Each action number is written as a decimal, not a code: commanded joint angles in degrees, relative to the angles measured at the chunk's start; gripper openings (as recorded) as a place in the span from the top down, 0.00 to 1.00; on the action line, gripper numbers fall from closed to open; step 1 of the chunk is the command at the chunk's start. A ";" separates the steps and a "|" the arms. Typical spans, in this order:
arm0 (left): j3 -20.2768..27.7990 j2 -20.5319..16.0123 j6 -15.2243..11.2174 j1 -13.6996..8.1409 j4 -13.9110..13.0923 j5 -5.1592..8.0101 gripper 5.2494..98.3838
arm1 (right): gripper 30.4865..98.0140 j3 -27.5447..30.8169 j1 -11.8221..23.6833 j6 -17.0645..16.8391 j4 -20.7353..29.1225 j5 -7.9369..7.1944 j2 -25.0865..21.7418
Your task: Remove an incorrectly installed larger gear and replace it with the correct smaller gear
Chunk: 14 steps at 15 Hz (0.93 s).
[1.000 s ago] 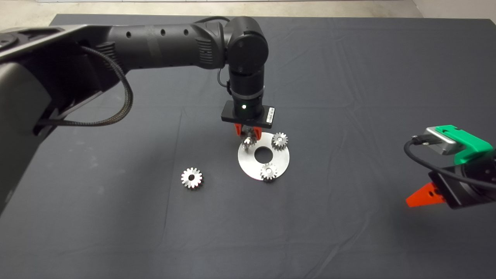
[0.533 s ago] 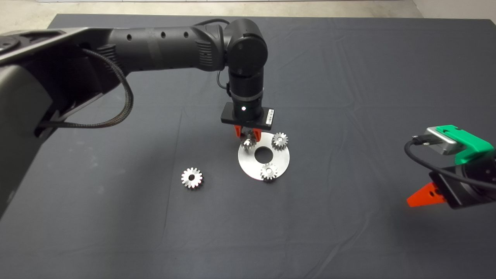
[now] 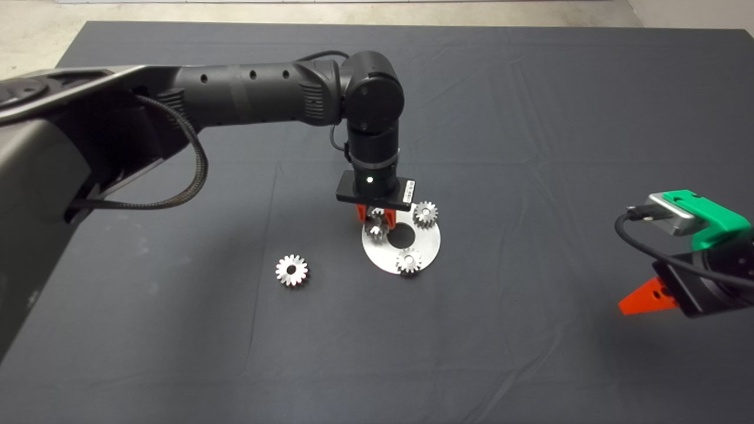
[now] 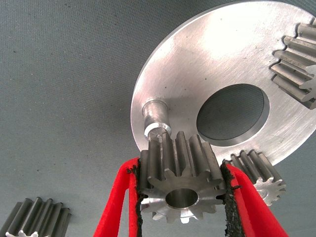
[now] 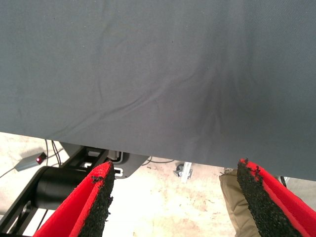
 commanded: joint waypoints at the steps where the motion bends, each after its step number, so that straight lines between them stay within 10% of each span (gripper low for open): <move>1: -0.13 0.21 -0.16 -1.15 1.30 0.27 0.74 | 0.47 0.09 1.09 -0.05 -1.29 -0.04 -0.28; 14: -1.71 0.21 0.01 -1.15 4.50 0.18 0.74 | 0.47 0.09 1.18 -0.14 -1.29 -0.13 -0.20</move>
